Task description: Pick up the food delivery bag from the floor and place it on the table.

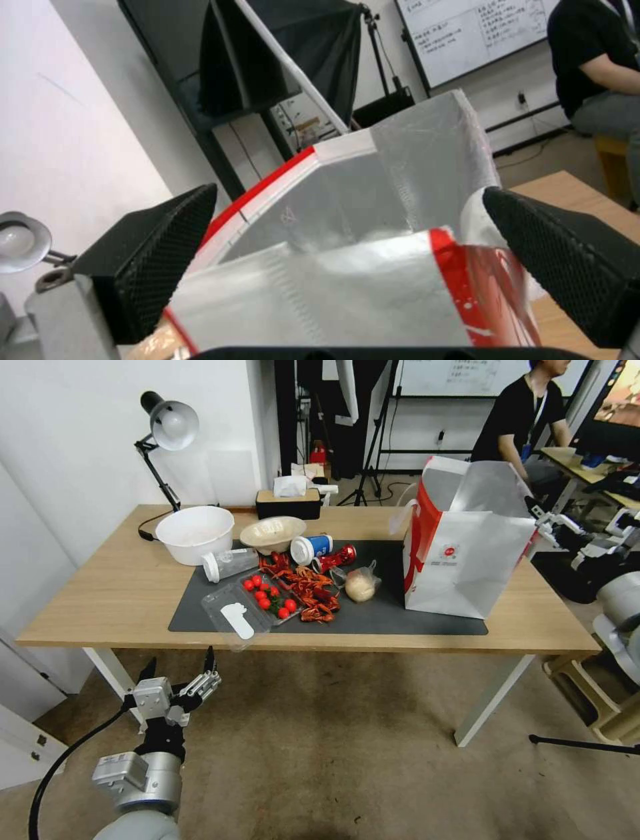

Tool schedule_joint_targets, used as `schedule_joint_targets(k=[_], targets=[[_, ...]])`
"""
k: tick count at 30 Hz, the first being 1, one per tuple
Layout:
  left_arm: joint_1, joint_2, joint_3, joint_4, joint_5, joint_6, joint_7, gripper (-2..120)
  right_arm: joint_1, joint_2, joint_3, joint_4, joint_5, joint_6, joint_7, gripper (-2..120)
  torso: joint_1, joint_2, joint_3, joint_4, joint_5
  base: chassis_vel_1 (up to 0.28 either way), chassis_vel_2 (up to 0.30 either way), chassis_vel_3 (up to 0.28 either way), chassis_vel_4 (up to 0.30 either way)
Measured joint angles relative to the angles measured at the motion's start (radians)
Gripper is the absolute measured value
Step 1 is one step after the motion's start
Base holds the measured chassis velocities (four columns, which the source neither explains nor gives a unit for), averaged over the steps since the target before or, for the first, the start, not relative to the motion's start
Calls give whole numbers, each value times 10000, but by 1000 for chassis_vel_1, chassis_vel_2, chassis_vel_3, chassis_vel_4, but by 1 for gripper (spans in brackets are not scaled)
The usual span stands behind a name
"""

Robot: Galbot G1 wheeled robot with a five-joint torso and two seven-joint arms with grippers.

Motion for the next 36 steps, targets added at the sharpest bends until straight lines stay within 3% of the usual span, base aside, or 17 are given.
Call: schedule_joint_targets(k=[10,14,17,25,36], targets=[[-55,41,-11,26,-52,-1,0,100,-573,171,89,575,-524,139,-198,100,1,-1,0,0,0,0,0,0,0],[-64,52,-33,12,-65,-1,3,100,-1148,331,201,1086,-1612,521,-288,100,0,-1,0,0,-1,0,0,0,0],[-56,50,-61,-2,-78,12,53,100,-1970,597,280,1700,-3274,1106,-414,100,0,-1,-1,0,-1,0,0,0,0],[-52,9,-46,-5,-27,24,146,100,-3677,1626,76,2554,-6173,2283,-472,100,-1,-1,-1,-1,-1,0,0,0,0],[12,-49,-25,-17,148,115,376,100,-5605,3747,-1481,2748,-9984,3904,-106,100,-1,0,-2,0,0,0,0,0,0]])
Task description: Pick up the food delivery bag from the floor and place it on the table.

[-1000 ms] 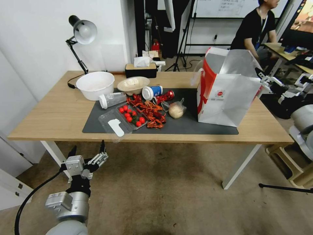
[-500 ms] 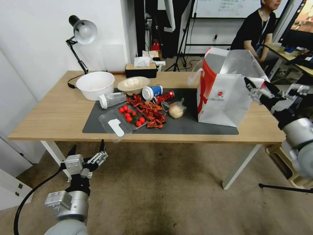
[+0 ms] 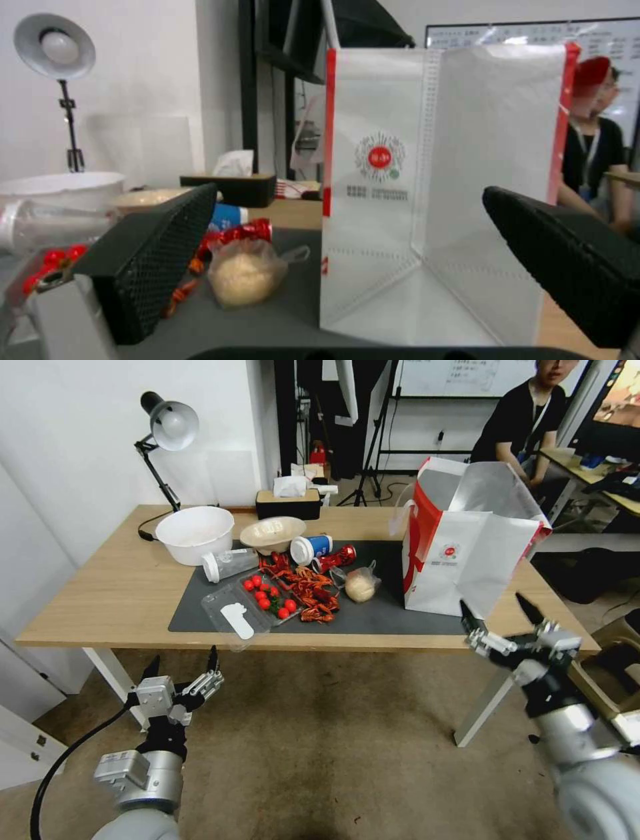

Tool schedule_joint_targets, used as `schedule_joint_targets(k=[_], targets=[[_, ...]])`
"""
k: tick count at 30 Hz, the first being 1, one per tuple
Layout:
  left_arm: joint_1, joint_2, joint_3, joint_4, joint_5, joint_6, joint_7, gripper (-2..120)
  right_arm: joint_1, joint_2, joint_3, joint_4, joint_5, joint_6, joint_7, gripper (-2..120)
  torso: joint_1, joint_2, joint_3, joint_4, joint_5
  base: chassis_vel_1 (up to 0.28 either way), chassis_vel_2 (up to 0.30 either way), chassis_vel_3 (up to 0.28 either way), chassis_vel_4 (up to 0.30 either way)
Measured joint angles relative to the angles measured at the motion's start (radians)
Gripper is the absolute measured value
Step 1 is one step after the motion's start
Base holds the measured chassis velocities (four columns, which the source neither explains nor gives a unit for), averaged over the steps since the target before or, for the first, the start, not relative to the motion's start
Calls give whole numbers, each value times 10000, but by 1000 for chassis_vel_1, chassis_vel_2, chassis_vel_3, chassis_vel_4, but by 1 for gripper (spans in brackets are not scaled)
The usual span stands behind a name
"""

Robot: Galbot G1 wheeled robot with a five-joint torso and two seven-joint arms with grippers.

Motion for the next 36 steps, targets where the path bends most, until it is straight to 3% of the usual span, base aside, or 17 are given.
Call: schedule_joint_targets(k=[9,17,36], targets=[[22,-34,-6,87,100,-73,65,100,-856,1379,-1128,-108,-2354,714,697,100,0,0,1,0,-2,0,0,0,0],[47,-41,-3,88,154,-58,119,100,-1067,2222,-2097,-753,-3619,1329,1079,100,0,0,1,0,-1,0,0,0,0],[132,-109,-1,76,442,-19,245,100,-717,2894,-2393,-1183,-4390,1913,1407,100,1,0,1,0,0,0,0,0,0]])
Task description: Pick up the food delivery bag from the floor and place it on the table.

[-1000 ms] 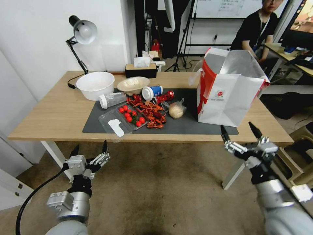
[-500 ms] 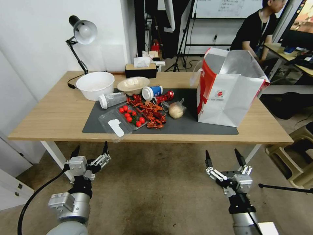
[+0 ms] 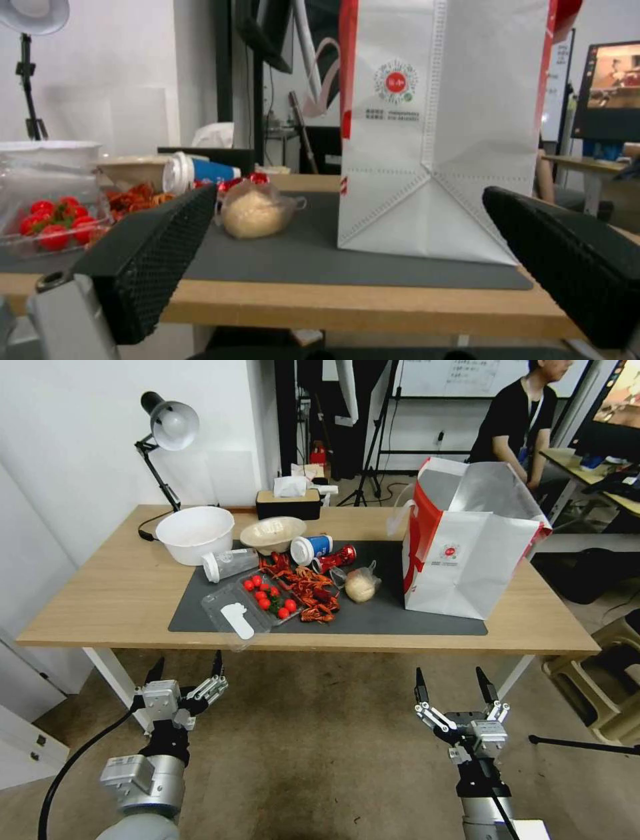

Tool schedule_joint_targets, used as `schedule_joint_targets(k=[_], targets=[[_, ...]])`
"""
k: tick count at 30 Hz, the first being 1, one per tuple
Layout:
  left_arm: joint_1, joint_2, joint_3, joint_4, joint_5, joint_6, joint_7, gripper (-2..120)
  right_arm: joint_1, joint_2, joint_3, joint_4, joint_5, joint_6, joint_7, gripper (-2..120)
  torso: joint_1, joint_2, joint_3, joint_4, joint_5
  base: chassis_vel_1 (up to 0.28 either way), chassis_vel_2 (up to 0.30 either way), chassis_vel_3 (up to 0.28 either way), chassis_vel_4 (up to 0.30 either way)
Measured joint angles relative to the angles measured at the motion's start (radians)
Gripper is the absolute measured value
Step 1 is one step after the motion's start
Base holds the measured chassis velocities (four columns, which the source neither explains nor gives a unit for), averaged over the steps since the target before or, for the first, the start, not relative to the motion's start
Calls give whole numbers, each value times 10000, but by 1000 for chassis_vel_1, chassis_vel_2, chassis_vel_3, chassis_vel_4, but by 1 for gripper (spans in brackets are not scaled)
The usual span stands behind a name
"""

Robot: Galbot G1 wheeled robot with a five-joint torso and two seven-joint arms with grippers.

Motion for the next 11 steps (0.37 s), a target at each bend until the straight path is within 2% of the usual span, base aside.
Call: schedule_joint_targets(k=[11], targets=[[39,-54,47,45,68,-24,37,100,111,147,63,-18,-83,88,2,100,0,0,0,0,0,0,0,0,0]])
